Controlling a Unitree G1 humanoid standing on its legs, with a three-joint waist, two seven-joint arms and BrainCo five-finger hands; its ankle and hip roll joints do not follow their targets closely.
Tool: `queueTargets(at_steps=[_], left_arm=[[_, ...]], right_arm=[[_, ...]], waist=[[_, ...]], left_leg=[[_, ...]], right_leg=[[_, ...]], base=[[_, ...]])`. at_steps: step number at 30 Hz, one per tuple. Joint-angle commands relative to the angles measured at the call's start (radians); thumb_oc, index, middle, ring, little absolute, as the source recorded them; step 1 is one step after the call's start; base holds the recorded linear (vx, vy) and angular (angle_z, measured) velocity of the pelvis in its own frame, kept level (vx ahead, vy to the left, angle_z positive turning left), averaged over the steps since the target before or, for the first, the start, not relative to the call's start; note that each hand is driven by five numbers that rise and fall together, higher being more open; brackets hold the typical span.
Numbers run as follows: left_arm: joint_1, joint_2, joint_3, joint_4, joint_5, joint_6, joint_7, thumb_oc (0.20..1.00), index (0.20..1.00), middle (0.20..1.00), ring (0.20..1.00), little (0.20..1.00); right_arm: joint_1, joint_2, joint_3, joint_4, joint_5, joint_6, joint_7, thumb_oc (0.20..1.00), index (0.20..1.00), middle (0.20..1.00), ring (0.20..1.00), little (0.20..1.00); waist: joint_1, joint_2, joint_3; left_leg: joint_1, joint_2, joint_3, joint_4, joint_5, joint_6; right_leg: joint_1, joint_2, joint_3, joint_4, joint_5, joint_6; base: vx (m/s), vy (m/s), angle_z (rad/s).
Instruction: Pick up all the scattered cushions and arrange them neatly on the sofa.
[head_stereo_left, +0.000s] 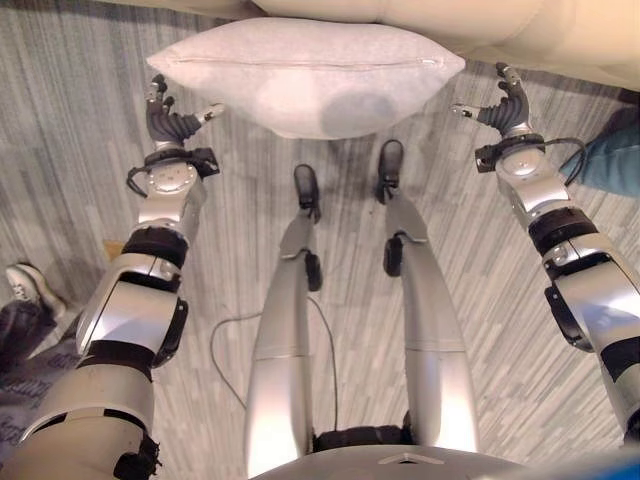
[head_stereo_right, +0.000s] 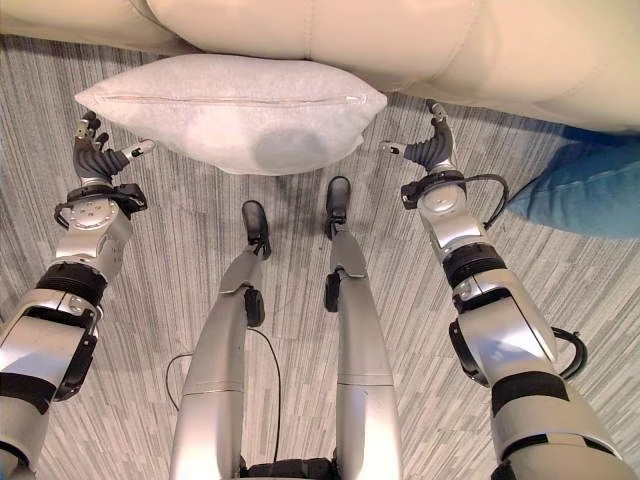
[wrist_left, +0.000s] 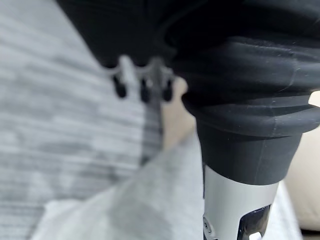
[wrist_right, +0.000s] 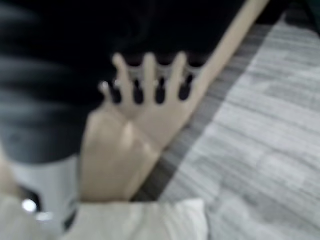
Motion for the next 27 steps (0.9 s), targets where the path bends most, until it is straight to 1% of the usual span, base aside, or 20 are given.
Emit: queueTargets(at_steps=[1, 2, 3, 4, 5, 6, 7, 8, 9, 11, 12, 15, 16, 18, 23, 24, 25, 27], left_arm=[[0.052, 0.071, 0.054, 0.021, 0.051, -0.001, 0.009, 1.000, 1.000, 1.000, 1.000, 1.000], [0.040, 0.073, 0.048, 0.026, 0.051, 0.001, 0.008, 1.000, 1.000, 1.000, 1.000, 1.000], [0.041, 0.072, 0.047, 0.027, 0.051, 0.001, 0.008, 1.000, 1.000, 1.000, 1.000, 1.000], [0.031, 0.081, 0.046, 0.039, 0.052, 0.002, 0.007, 1.000, 1.000, 1.000, 1.000, 1.000], [0.020, 0.085, 0.042, 0.031, 0.053, 0.001, 0.012, 1.000, 1.000, 1.000, 1.000, 1.000], [0.010, 0.093, 0.034, 0.031, 0.056, 0.000, 0.012, 1.000, 1.000, 1.000, 1.000, 1.000], [-0.020, 0.113, 0.019, 0.028, 0.066, 0.000, 0.011, 1.000, 1.000, 1.000, 1.000, 1.000], [-0.034, 0.121, 0.011, 0.026, 0.069, -0.002, 0.011, 1.000, 1.000, 1.000, 1.000, 1.000], [-0.033, 0.121, 0.009, 0.028, 0.069, -0.001, 0.010, 1.000, 1.000, 1.000, 1.000, 1.000], [-0.057, 0.134, -0.010, 0.018, 0.080, -0.001, 0.011, 1.000, 1.000, 1.000, 1.000, 1.000], [-0.084, 0.150, -0.041, -0.011, 0.102, -0.001, 0.017, 1.000, 1.000, 1.000, 1.000, 1.000], [-0.105, 0.158, -0.059, -0.009, 0.114, 0.001, 0.011, 1.000, 1.000, 1.000, 1.000, 1.000], [-0.117, 0.163, -0.069, -0.054, 0.122, -0.005, 0.026, 1.000, 1.000, 1.000, 1.000, 1.000], [-0.136, 0.163, -0.084, -0.046, 0.121, -0.005, 0.021, 1.000, 1.000, 1.000, 1.000, 1.000], [-0.149, 0.134, -0.109, -0.163, 0.138, -0.024, 0.030, 1.000, 1.000, 1.000, 1.000, 1.000], [-0.147, 0.134, -0.108, -0.165, 0.138, -0.023, 0.030, 1.000, 1.000, 1.000, 1.000, 1.000], [-0.146, 0.120, -0.127, -0.203, 0.142, -0.032, 0.028, 1.000, 1.000, 1.000, 1.000, 1.000], [-0.142, 0.112, -0.127, -0.221, 0.143, -0.032, 0.030, 1.000, 1.000, 1.000, 1.000, 1.000]], right_arm=[[0.023, -0.045, 0.044, -0.004, 0.019, -0.028, -0.019, 1.000, 1.000, 1.000, 1.000, 1.000], [0.017, -0.046, 0.046, -0.006, 0.021, -0.030, -0.017, 1.000, 1.000, 1.000, 1.000, 1.000], [0.018, -0.044, 0.047, -0.004, 0.021, -0.029, -0.017, 1.000, 1.000, 1.000, 1.000, 1.000], [0.010, -0.047, 0.052, -0.006, 0.021, -0.030, -0.017, 1.000, 1.000, 1.000, 1.000, 1.000], [0.005, -0.050, 0.055, -0.010, 0.020, -0.033, -0.018, 1.000, 1.000, 1.000, 1.000, 1.000], [0.004, -0.052, 0.058, -0.009, 0.022, -0.033, -0.018, 1.000, 1.000, 1.000, 1.000, 1.000], [-0.008, -0.060, 0.067, -0.007, 0.021, -0.034, -0.015, 1.000, 1.000, 1.000, 1.000, 1.000], [-0.013, -0.063, 0.073, -0.005, 0.021, -0.035, -0.013, 1.000, 1.000, 1.000, 1.000, 1.000], [-0.012, -0.061, 0.073, -0.003, 0.022, -0.035, -0.012, 1.000, 1.000, 1.000, 1.000, 1.000], [-0.022, -0.068, 0.087, -0.009, 0.017, -0.034, -0.006, 1.000, 1.000, 1.000, 1.000, 1.000], [-0.027, -0.075, 0.105, -0.020, 0.012, -0.035, 0.000, 1.000, 1.000, 1.000, 1.000, 1.000], [-0.030, -0.079, 0.116, -0.032, 0.007, -0.036, 0.008, 1.000, 1.000, 1.000, 1.000, 1.000], [-0.035, -0.085, 0.125, -0.041, 0.002, -0.034, 0.007, 1.000, 1.000, 1.000, 1.000, 1.000], [-0.041, -0.080, 0.135, -0.063, 0.002, -0.039, 0.009, 1.000, 1.000, 1.000, 1.000, 1.000], [-0.053, -0.050, 0.188, -0.189, -0.032, -0.050, 0.018, 1.000, 1.000, 1.000, 1.000, 1.000], [-0.052, -0.050, 0.188, -0.191, -0.033, -0.049, 0.018, 1.000, 1.000, 1.000, 1.000, 1.000], [-0.061, -0.033, 0.211, -0.236, -0.051, -0.053, 0.020, 1.000, 1.000, 1.000, 1.000, 1.000], [-0.065, -0.026, 0.219, -0.252, -0.061, -0.055, 0.019, 1.000, 1.000, 1.000, 1.000, 1.000]], waist=[[-0.021, 0.019, -0.020], [-0.028, 0.017, -0.020], [-0.023, 0.018, -0.020], [-0.025, 0.016, -0.020], [-0.031, 0.014, -0.020], [-0.028, 0.015, -0.020], [-0.036, 0.012, -0.020], [-0.037, 0.012, -0.020], [-0.032, 0.013, -0.020], [-0.033, 0.013, -0.020], [-0.036, 0.014, -0.020], [-0.038, 0.013, -0.020], [-0.036, 0.015, -0.020], [-0.040, 0.013, -0.020], [-0.043, 0.011, -0.020], [-0.043, 0.011, -0.020], [-0.044, 0.012, -0.020], [-0.045, 0.011, -0.020]], left_leg=[[-0.077, 0.073, -0.056, 0.099, -0.064, -0.066], [-0.102, 0.071, -0.046, 0.097, -0.035, -0.059], [-0.083, 0.074, -0.054, 0.101, -0.065, -0.066], [-0.086, 0.075, -0.054, 0.102, -0.065, -0.066], [-0.111, 0.071, -0.044, 0.101, -0.036, -0.060], [-0.096, 0.075, -0.053, 0.106, -0.066, -0.067], [-0.123, 0.072, -0.046, 0.099, -0.035, -0.060], [-0.128, 0.073, -0.045, 0.099, -0.035, -0.060], [-0.109, 0.076, -0.053, 0.103, -0.065, -0.067], [-0.120, 0.080, -0.053, 0.109, -0.068, -0.068], [-0.132, 0.079, -0.052, 0.115, -0.068, -0.069], [-0.140, 0.080, -0.052, 0.121, -0.067, -0.069], [-0.143, 0.081, -0.052, 0.117, -0.067, -0.069], [-0.150, 0.082, -0.055, 0.116, -0.065, -0.069], [-0.157, 0.082, -0.052, 0.117, -0.067, -0.064], [-0.157, 0.082, -0.052, 0.117, -0.067, -0.064], [-0.159, 0.084, -0.050, 0.120, -0.069, -0.064], [-0.159, 0.085, -0.051, 0.121, -0.070, -0.063]], right_leg=[[-0.035, -0.068, 0.094, 0.018, -0.024, 0.173], [-0.058, -0.071, 0.093, 0.008, 0.007, 0.168], [-0.042, -0.067, 0.094, 0.020, -0.023, 0.173], [-0.047, -0.065, 0.096, 0.019, -0.022, 0.173], [-0.068, -0.068, 0.096, 0.008, 0.010, 0.167], [-0.056, -0.063, 0.097, 0.020, -0.021, 0.173], [-0.080, -0.065, 0.101, 0.004, 0.011, 0.169], [-0.085, -0.063, 0.102, 0.004, 0.012, 0.170], [-0.070, -0.059, 0.102, 0.015, -0.019, 0.175], [-0.080, -0.057, 0.103, 0.017, -0.021, 0.176], [-0.092, -0.053, 0.104, 0.021, -0.021, 0.174], [-0.102, -0.052, 0.104, 0.024, -0.020, 0.174], [-0.107, -0.053, 0.102, 0.023, -0.020, 0.174], [-0.114, -0.048, 0.105, 0.024, -0.021, 0.175], [-0.131, -0.039, 0.107, 0.032, -0.023, 0.176], [-0.131, -0.039, 0.107, 0.032, -0.023, 0.176], [-0.136, -0.038, 0.108, 0.034, -0.023, 0.176], [-0.136, -0.037, 0.109, 0.035, -0.023, 0.176]], base=[[-0.02, 0.026, -0.03], [0.07, 0.042, -0.08], [0.01, 0.012, -0.05], [0.01, 0.006, -0.06], [0.00, 0.000, 0.00], [-0.04, 0.011, -0.04], [0.00, 0.000, 0.00], [0.00, 0.000, 0.00], [0.06, 0.017, -0.03], [0.04, 0.010, -0.07], [0.02, 0.009, -0.06], [0.00, 0.004, -0.01], [0.00, 0.000, 0.00], [0.01, 0.005, -0.02], [0.01, 0.003, -0.01], [0.00, 0.000, 0.00], [0.00, 0.000, 0.00], [0.00, 0.000, 0.00]])
